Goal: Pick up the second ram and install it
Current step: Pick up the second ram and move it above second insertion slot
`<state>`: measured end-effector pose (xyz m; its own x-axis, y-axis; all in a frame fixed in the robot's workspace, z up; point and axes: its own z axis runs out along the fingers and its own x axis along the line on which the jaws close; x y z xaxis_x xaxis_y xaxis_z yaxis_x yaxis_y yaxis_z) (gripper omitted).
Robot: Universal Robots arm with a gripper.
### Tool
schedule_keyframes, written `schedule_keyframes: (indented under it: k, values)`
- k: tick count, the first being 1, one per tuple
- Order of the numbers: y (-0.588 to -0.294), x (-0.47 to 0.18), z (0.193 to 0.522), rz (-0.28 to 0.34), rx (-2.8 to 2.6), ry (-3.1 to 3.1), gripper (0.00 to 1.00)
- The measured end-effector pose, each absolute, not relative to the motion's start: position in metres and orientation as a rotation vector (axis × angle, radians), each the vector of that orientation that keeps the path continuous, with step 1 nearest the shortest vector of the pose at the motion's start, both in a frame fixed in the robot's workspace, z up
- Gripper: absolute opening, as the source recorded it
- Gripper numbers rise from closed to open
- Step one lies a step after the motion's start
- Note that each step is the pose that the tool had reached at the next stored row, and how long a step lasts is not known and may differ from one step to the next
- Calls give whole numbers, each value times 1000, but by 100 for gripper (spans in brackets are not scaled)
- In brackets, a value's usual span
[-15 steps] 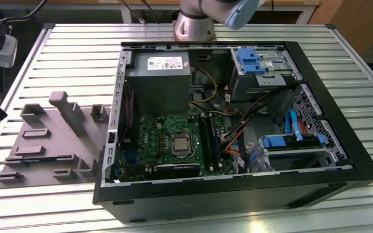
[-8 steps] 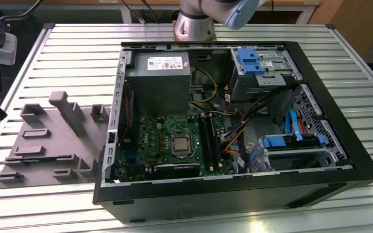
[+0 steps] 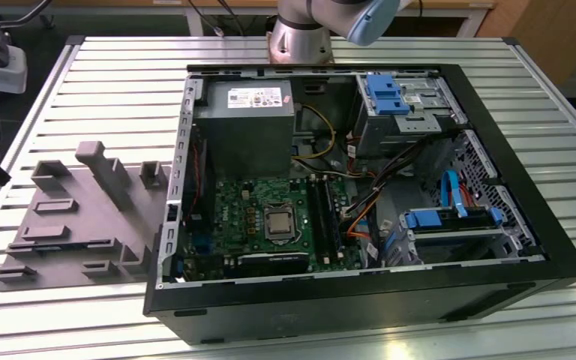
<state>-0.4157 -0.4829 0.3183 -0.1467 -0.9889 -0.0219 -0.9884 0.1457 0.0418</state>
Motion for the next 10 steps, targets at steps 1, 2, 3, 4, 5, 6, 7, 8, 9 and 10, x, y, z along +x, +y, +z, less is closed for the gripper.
schedule_keyframes:
  k: [1, 2, 3, 4, 5, 6, 7, 8, 9, 10]
  values:
    - [-483, -416, 318, -72, 2065, -2352, 11]
    - [-483, -416, 318, -72, 2083, -2336, 11]
    - [-483, -416, 318, -72, 2099, -2320, 11]
    - [-483, -416, 318, -72, 2113, -2307, 11]
    - [-483, -416, 318, -71, 2123, -2298, 11]
    - [-483, -416, 318, -71, 2130, -2291, 11]
    - [-483, -416, 318, -71, 2136, -2285, 11]
    - [-483, -416, 317, -71, 2142, -2280, 11]
    - [-483, -416, 317, -71, 2147, -2275, 11]
    - [-483, -416, 317, -71, 2151, -2271, 11]
